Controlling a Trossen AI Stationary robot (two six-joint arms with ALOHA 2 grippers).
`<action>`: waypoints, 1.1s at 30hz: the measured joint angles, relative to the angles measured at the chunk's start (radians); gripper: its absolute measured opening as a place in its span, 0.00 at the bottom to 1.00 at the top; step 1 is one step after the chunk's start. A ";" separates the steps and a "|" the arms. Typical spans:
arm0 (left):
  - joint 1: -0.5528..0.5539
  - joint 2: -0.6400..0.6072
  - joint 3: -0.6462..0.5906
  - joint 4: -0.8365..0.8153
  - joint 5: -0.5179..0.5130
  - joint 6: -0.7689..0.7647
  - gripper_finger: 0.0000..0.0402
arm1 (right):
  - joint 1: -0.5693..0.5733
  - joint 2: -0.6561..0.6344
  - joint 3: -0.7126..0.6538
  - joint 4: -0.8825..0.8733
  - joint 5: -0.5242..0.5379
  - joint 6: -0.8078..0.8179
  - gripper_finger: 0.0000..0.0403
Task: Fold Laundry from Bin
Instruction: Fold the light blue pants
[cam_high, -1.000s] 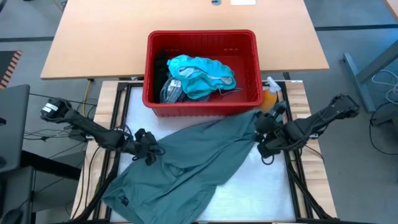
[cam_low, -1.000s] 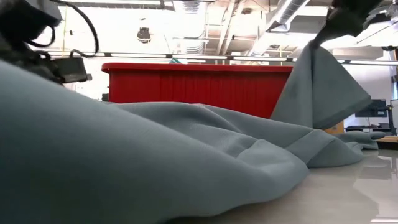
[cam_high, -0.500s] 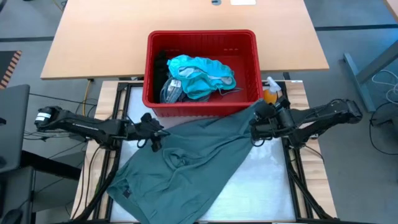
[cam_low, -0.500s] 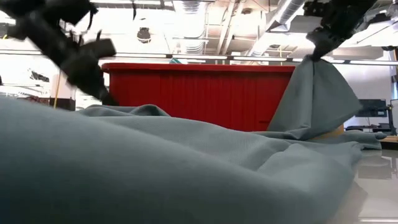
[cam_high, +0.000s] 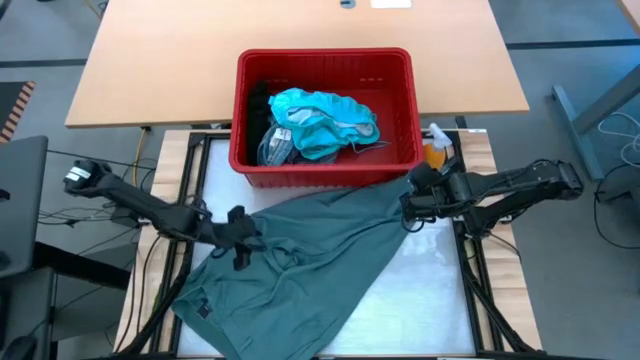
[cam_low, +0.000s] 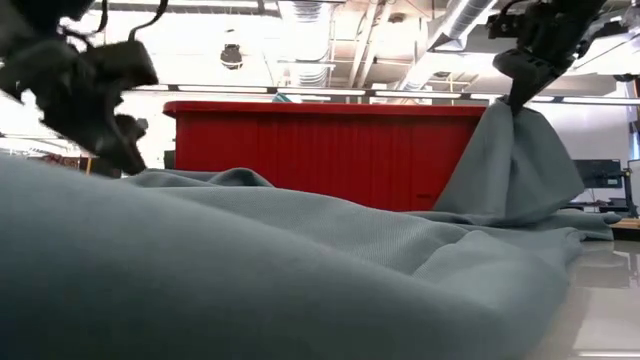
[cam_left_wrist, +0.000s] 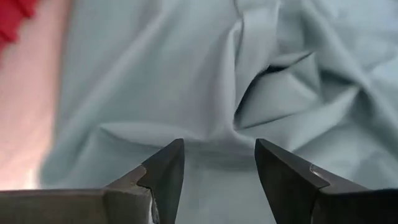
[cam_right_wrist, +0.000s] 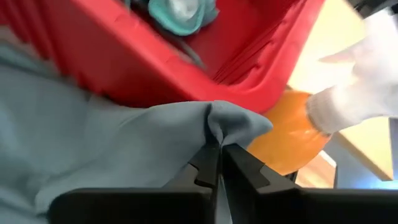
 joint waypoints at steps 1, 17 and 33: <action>-0.001 0.035 -0.016 0.040 -0.003 -0.009 0.47 | 0.000 0.000 0.000 -0.001 -0.013 -0.005 0.14; 0.225 0.444 0.044 0.250 -0.014 0.160 0.47 | 0.114 0.000 0.348 -0.046 0.132 -0.048 0.39; 0.339 0.241 0.272 -0.103 0.125 0.407 0.47 | 0.348 0.328 0.193 1.218 -0.143 -0.774 0.34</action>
